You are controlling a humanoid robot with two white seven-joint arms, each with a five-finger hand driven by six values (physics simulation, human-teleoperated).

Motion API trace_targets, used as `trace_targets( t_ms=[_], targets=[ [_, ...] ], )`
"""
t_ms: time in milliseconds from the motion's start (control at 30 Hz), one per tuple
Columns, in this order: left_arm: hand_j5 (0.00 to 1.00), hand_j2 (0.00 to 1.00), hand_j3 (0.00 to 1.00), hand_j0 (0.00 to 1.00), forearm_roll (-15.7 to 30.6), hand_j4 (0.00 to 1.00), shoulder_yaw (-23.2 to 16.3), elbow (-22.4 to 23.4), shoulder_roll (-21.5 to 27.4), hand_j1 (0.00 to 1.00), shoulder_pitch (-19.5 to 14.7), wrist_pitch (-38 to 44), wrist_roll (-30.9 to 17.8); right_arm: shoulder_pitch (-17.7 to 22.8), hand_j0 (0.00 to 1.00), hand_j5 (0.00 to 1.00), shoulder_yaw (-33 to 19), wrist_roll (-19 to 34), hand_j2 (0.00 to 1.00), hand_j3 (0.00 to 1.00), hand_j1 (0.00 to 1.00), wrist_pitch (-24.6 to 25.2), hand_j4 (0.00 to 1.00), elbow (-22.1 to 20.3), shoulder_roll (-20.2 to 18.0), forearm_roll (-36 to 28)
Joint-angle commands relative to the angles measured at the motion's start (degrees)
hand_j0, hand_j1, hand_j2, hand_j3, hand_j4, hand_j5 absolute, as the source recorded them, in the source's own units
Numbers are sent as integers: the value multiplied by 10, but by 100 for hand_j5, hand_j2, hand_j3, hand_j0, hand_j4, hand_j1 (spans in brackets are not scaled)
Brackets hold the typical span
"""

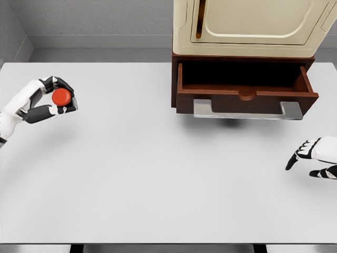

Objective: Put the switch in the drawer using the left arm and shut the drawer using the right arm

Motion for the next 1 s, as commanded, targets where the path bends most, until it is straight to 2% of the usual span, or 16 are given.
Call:
trace_targets(
  t_ms=[0,67,200,333,533,800,900,967],
  targets=[
    [36,36,36,36,0,36,-12,-4,-9,36,0,16,-1,0,65,65,0,0,65,65,65,1,65,0,-1,-4],
    [36,36,36,36,-8,36,-37,-4,-17,36,-27,29,-1,0,65,65,0,0,65,65,65,1,65,0,-1,-4],
    [36,36,36,36,-22,36,-48,-4,-43,36,-49,37,-1,0,64,64,0,0,64,64,64,1,64,0,-1,-4],
    [36,36,36,36,-32,36,-53,-5,-68,36,-68,45,-14,0,64,64,0,0,64,64,64,1,64,0,-1,-4],
    [36,36,36,36,-38,36,-56,-28,-79,36,-83,55,-14,0,65,65,1,0,65,65,65,1,65,0,-2,-4],
    [36,36,36,36,-38,36,-56,-28,-109,36,-116,62,-33,0,65,65,0,0,65,65,65,1,65,0,-1,-4],
    [36,36,36,36,-38,36,-73,-31,-118,36,-138,70,-36,0,64,64,0,0,64,64,64,1,64,0,-2,-4],
    [36,36,36,36,-39,36,-76,-40,-128,36,-138,71,-36,0,65,65,0,0,65,65,65,1,65,0,-2,-4]
  ],
)
